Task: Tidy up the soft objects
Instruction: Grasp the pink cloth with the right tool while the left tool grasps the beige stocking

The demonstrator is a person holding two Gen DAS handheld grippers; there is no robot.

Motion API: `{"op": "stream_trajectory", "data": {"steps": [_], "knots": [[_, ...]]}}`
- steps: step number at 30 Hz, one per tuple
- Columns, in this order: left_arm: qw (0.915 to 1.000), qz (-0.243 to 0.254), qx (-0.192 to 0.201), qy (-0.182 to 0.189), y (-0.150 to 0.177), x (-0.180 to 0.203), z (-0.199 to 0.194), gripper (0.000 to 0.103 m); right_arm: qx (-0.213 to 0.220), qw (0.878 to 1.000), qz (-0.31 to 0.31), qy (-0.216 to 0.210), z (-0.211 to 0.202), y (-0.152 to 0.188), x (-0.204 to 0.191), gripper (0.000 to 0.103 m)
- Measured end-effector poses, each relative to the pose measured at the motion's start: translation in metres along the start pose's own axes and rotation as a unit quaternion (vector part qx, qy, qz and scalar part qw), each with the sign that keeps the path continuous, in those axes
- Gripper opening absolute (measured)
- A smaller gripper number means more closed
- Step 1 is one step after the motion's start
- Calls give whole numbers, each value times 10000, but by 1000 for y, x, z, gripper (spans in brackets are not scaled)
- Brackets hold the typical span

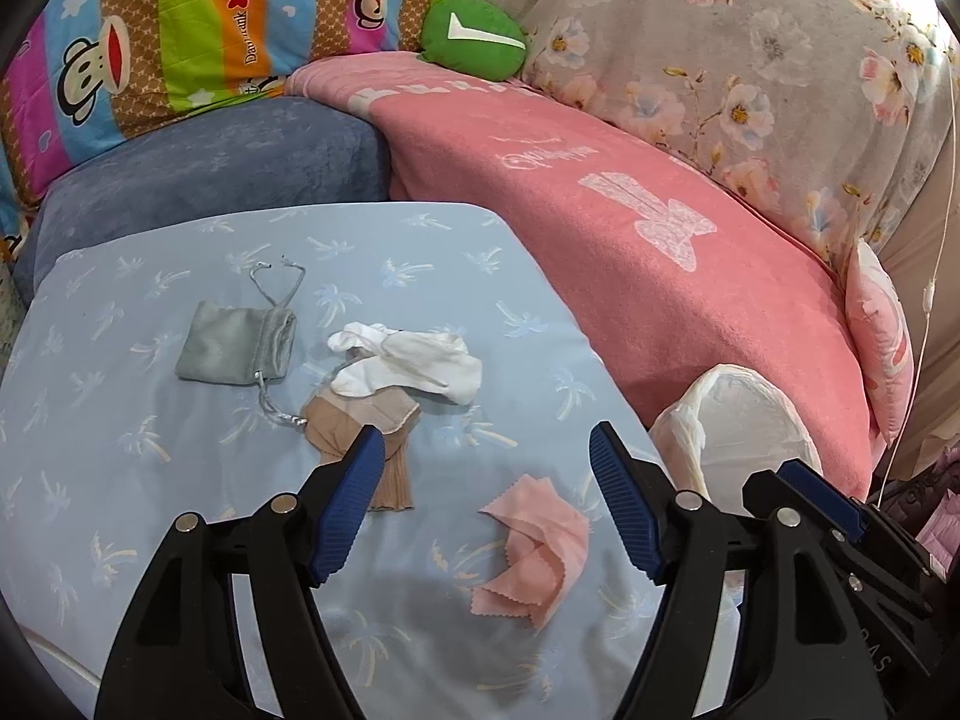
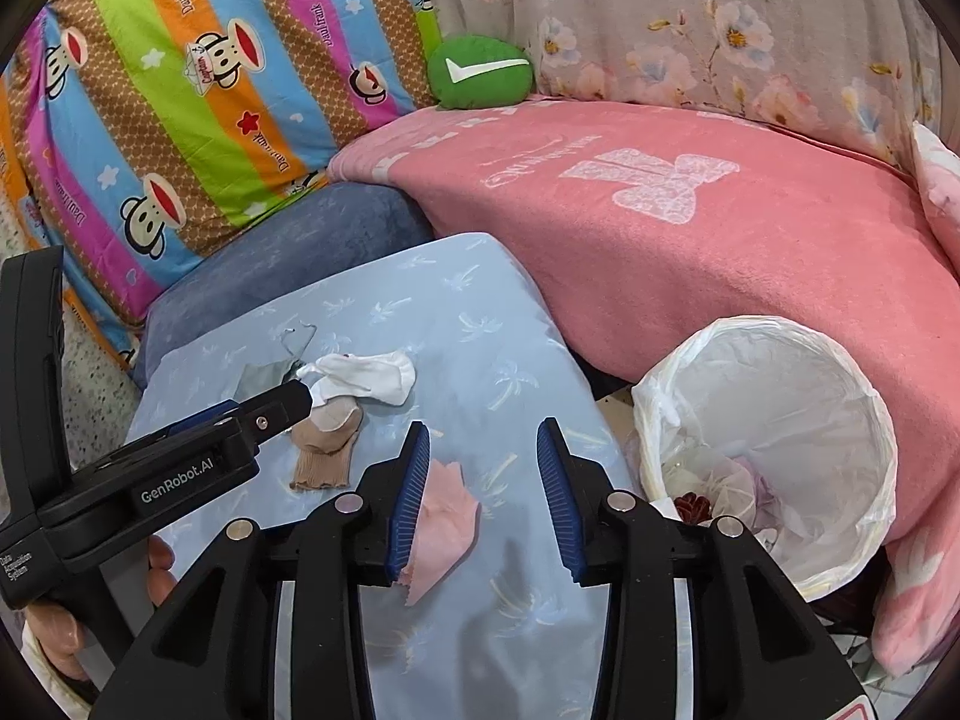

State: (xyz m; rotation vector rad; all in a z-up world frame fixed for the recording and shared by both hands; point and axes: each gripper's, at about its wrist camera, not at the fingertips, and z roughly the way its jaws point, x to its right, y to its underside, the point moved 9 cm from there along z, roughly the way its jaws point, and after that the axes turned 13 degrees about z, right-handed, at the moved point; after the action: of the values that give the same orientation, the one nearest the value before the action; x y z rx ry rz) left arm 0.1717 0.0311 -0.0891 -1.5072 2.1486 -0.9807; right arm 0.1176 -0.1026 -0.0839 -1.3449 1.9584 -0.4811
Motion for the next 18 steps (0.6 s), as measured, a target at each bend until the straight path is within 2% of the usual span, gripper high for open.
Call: {"op": "stream_trajectory", "data": {"steps": [3, 6, 15, 18], "knots": [[10000, -42, -34, -36, 3, -8, 1, 69, -100, 9999, -21, -30, 7, 6, -5, 39], [9998, -98, -84, -124, 9, -17, 3, 75, -219, 9997, -92, -27, 16, 14, -9, 39], [9987, -256, -307, -329, 29, -45, 13, 76, -591, 9980, -228, 64, 48, 41, -16, 40], [9980, -312, -408, -371, 37, -53, 17, 76, -737, 9968, -263, 136, 59, 51, -14, 46]]}}
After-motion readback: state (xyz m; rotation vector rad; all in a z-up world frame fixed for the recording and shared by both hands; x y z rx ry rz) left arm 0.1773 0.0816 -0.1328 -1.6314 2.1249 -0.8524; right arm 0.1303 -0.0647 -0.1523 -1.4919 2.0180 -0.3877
